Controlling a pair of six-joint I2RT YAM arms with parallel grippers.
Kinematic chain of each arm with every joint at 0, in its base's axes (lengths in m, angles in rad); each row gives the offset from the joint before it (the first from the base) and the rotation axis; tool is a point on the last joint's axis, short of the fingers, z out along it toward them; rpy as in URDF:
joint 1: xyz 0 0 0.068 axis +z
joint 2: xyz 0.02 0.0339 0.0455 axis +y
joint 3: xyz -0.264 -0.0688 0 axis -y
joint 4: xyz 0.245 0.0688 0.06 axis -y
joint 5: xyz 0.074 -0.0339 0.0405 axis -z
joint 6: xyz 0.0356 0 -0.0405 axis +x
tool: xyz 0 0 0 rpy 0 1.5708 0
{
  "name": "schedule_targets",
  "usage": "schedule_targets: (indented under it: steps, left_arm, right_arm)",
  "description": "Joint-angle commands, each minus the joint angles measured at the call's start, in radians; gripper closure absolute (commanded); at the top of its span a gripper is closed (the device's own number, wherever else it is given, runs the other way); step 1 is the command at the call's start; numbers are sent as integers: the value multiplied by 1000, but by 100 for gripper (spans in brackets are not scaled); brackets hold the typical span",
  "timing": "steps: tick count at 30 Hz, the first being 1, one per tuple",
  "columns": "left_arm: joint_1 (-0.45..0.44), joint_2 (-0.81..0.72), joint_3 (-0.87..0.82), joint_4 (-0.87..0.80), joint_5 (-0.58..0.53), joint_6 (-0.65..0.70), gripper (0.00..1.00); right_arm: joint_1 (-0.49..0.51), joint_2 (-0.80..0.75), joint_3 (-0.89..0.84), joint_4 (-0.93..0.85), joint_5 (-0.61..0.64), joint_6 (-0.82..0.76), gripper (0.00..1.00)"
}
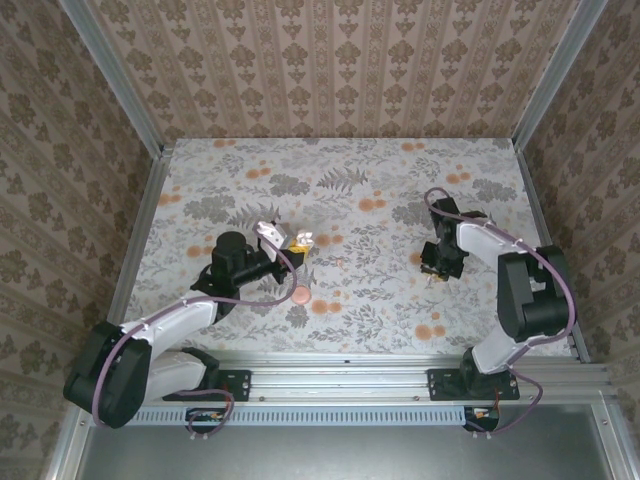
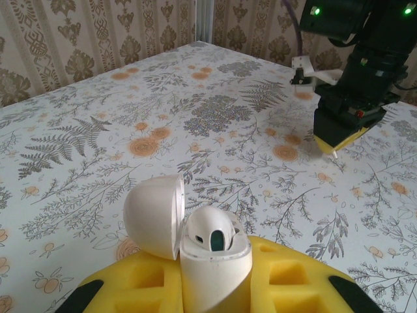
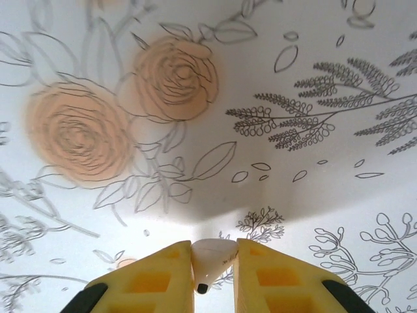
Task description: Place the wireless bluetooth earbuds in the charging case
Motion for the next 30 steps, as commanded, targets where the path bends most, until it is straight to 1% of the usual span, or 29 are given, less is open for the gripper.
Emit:
schedule_targets:
  steps: [1,4,9,16,22,30]
  left_arm:
    - [9,-2,22,5,10,-3,94]
    - [9,5,19,8,8,-15,94]
    - [10,10,-1,15,-4,-47,94]
    - [12,-32,-48,28,-43,-71,94]
    - [13,-35,-65,45,-50,-72,94]
    - [15,-16,-89,127,-59,-63,94]
  right_arm:
    - [2,-74,-18,23,-20,-28,81]
    - [19,-140,-24,41,-31,-34,81]
    - [85,-254,-40,104,-61,-37,81]
    - [215,-308,-1,144,-65,-64,81]
    - [297,-357,5,272,-107,-50,81]
    - [401,-387,-28,467,-161,-59,81]
